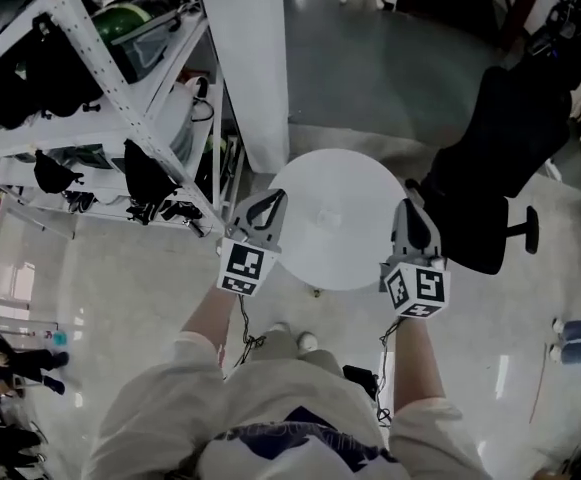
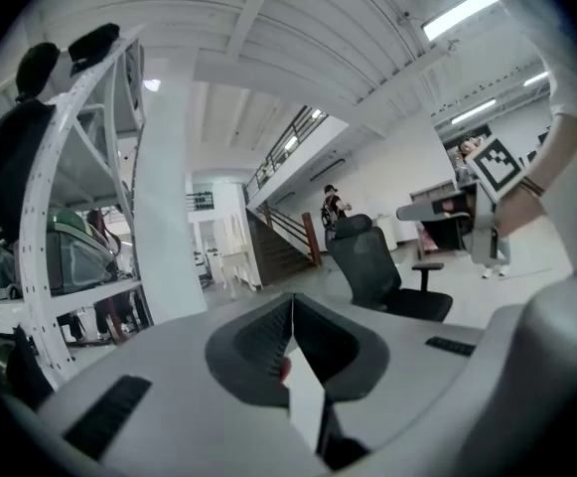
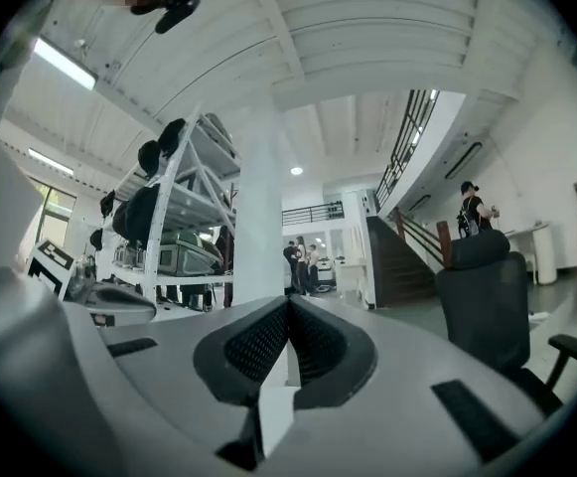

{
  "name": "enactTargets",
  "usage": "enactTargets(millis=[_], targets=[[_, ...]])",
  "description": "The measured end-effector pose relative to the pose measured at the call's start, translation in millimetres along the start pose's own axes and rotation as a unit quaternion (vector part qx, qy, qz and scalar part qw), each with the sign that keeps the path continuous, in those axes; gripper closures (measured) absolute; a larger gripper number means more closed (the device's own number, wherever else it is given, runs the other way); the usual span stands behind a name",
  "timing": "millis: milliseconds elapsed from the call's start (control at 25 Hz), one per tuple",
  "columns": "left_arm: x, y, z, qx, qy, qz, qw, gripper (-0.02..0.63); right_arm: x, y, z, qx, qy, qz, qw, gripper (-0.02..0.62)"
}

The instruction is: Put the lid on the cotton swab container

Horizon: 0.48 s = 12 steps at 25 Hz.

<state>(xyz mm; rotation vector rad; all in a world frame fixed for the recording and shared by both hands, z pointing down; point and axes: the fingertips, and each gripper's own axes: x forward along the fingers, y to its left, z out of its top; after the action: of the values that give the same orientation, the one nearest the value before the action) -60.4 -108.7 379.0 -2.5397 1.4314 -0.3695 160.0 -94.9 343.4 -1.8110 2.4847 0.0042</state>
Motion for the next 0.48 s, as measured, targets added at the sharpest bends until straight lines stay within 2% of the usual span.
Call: enactTargets(millis=[80,160,280,480], targets=[[4.3,-9.9,-30.7,0.018,0.045,-0.045,0.9978,0.583,6.0,-11.3,-9.8,0.004,0.013,0.002,1.0,0.584],[16.2,-23.7,-66.1,0.041,0.095,-0.1,0.9896,0.5,17.9,-22.0,-18.3,-0.007,0.024,0.005,1.0,0.583],[33.7,-48.0,-116.4,0.062,0.153,-0.176,0.9705,0.371,37.2,-31.7,-34.1,-0.026,0.046,0.008,0.999,0.583],[62.6,-81.3,-183.7,0.071,0.214,-0.271,0.9357,0.322,73.0,-36.9,-69.3,-0.044,0.094,0.011,0.995,0.579]])
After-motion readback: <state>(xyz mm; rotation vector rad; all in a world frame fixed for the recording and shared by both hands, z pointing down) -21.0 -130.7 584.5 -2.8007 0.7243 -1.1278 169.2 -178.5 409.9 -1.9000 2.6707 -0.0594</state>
